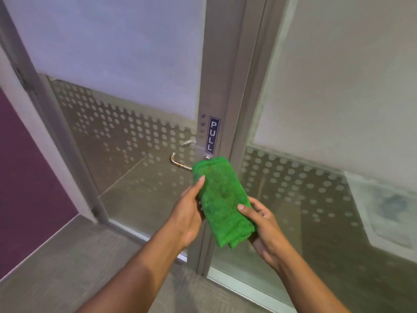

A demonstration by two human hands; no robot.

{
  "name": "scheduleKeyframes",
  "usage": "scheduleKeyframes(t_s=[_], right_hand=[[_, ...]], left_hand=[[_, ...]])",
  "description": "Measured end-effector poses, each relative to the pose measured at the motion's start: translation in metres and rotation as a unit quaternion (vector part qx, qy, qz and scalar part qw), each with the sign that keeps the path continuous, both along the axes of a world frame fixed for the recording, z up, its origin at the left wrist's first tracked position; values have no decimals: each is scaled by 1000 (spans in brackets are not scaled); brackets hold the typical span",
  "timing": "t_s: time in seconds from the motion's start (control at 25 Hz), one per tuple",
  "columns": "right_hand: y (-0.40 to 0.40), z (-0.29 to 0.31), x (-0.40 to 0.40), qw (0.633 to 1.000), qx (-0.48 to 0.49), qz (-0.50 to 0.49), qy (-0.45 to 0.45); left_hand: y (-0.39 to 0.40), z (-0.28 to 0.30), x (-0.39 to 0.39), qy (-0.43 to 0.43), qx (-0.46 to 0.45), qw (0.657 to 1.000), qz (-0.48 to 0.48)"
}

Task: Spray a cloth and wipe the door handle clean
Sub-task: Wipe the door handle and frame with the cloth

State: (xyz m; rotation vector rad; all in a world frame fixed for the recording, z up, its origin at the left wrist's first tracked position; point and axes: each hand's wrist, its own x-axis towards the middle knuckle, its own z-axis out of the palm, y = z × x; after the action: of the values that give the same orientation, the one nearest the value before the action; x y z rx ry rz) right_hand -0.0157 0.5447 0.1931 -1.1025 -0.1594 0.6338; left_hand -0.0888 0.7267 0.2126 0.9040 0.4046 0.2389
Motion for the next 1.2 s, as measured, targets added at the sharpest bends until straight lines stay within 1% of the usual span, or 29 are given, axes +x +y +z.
scheduleKeyframes(t_s=[0.24, 0.4, 0.44, 0.48, 0.52, 0.56, 0.6, 0.64, 0.68, 0.72, 0.76, 0.8, 0.84, 0.92, 0.96, 1.0, 1.04, 1.12, 1.2], right_hand=[[35, 4, 28, 997, 22, 63, 25], [54, 10, 54, 993, 35, 107, 21], [59, 12, 59, 993, 27, 113, 6], [63, 16, 63, 993, 5, 117, -27], [65, 21, 67, 988, -34, 120, -86], [66, 27, 70, 973, -90, 116, -177], [66, 34, 75, 936, -159, 102, -296], [65, 43, 82, 871, -225, 66, -431], [66, 55, 89, 789, -260, 10, -556], [69, 68, 98, 705, -259, -48, -658], [73, 83, 106, 628, -243, -91, -733], [79, 99, 116, 561, -232, -117, -786], [87, 114, 124, 505, -234, -132, -820], [101, 143, 142, 406, -270, -156, -859], [108, 154, 150, 362, -295, -167, -868], [114, 163, 157, 326, -322, -177, -871], [118, 169, 160, 303, -345, -183, -869], [122, 173, 165, 280, -378, -192, -861], [124, 171, 169, 262, -385, -203, -861]], left_hand=[[24, 7, 6, 2, 30, 998, 56], [36, 14, 15, -14, 40, 994, 97], [38, 17, 17, -22, 43, 992, 113], [41, 22, 20, -33, 48, 990, 126], [43, 27, 22, -44, 57, 987, 140], [46, 32, 24, -55, 72, 984, 154], [49, 37, 26, -67, 92, 979, 170], [53, 42, 28, -82, 113, 973, 185], [58, 46, 31, -96, 135, 965, 203], [62, 50, 35, -107, 160, 955, 227], [67, 54, 39, -108, 193, 940, 259], [72, 58, 45, -104, 229, 924, 288], [78, 60, 50, -97, 267, 908, 309], [85, 63, 62, -74, 356, 871, 330], [87, 62, 71, -64, 407, 848, 333], [89, 60, 82, -59, 455, 823, 336], [90, 60, 93, -60, 496, 798, 337], [91, 60, 113, -80, 552, 759, 337], [94, 60, 129, -101, 587, 732, 331]])
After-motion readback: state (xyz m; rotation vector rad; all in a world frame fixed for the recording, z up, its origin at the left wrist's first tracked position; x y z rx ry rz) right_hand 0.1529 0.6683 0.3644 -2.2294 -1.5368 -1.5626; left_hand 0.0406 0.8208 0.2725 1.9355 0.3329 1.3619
